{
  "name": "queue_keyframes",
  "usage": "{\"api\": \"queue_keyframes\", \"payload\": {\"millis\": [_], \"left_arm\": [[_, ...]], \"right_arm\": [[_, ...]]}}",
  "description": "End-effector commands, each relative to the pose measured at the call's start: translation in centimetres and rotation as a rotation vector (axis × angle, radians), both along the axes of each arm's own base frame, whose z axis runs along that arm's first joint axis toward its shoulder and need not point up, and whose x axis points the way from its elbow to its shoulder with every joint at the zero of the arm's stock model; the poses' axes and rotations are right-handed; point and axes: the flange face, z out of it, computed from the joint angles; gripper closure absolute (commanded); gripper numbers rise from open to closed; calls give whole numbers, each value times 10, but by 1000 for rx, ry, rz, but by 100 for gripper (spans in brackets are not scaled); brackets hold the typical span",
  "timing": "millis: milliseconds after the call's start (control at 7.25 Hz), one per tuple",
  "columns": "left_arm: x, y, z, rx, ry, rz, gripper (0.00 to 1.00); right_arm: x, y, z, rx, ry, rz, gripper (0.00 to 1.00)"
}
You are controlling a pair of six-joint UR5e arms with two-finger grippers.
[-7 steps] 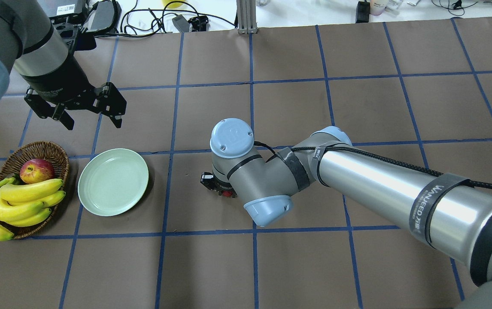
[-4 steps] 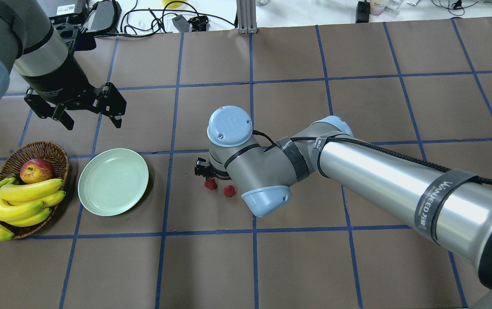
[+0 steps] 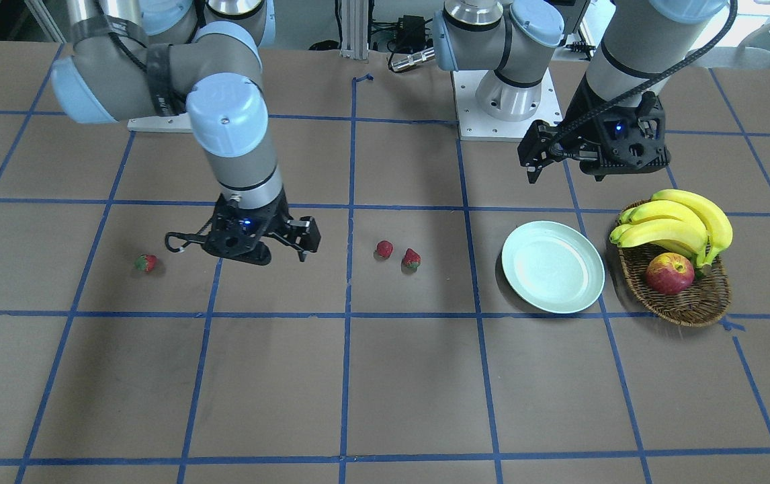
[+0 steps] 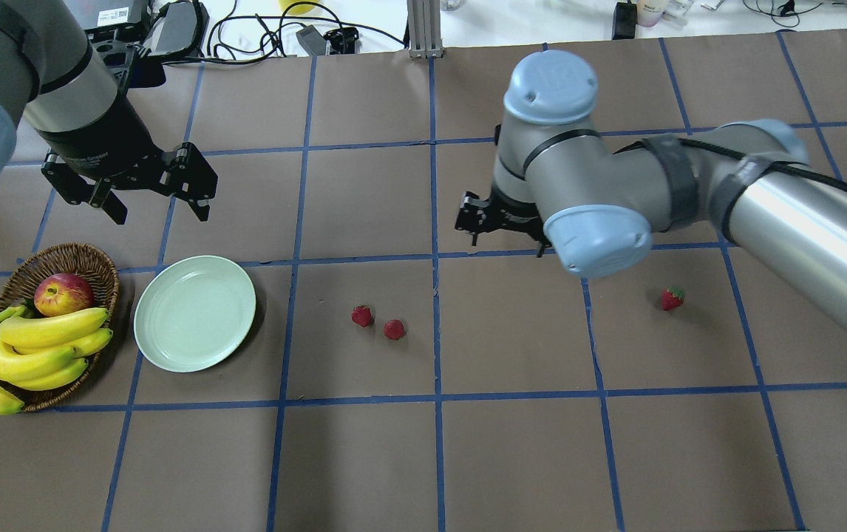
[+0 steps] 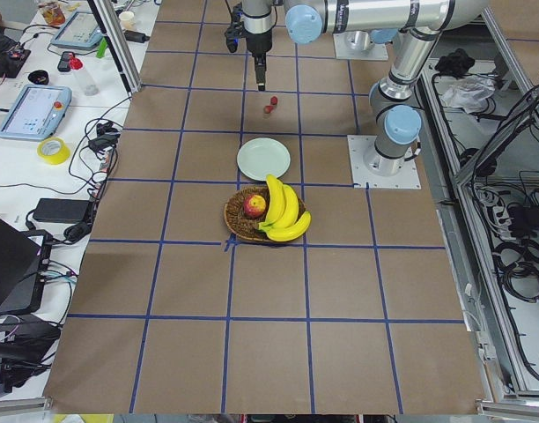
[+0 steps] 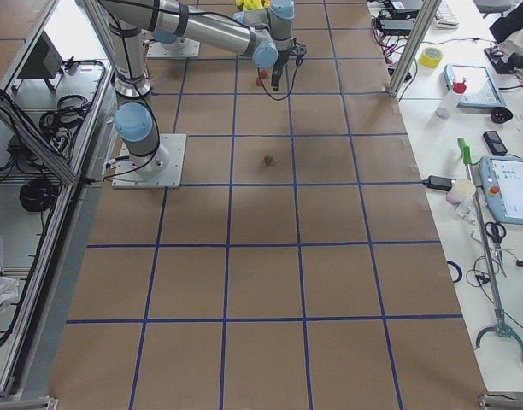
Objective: Collect all strawberries into plate
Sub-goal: 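Move the right gripper to the strawberry farthest from the plate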
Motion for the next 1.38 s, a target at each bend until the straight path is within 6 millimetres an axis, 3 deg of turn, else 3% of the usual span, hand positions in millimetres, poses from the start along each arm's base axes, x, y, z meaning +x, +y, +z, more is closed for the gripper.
{"api": "queue_keyframes", "payload": {"millis": [0, 138, 276, 552, 828, 1103, 1241], "left_arm": [[0, 0, -1, 2, -1, 0, 0], [0, 2, -4, 8, 1, 0, 0], [0, 2, -5, 8, 2, 0, 0], [2, 4, -5, 9, -19, -1, 0], [1, 4, -5, 5, -23, -1, 0], [2, 4, -6, 6, -22, 0, 0], [2, 4, -6, 8, -22, -1, 0]], "right_arm": [[-116, -19, -4, 36, 125, -6, 0], [-167, -14, -23, 73, 99, -54, 0], [-190, 3, -52, 103, 56, -50, 0], [-196, 40, -102, -18, 78, -25, 0], [-226, 50, -114, -19, 75, -11, 0], [-216, 46, -117, -55, -63, -24, 0], [-216, 46, -118, -55, -62, -12, 8]]}}
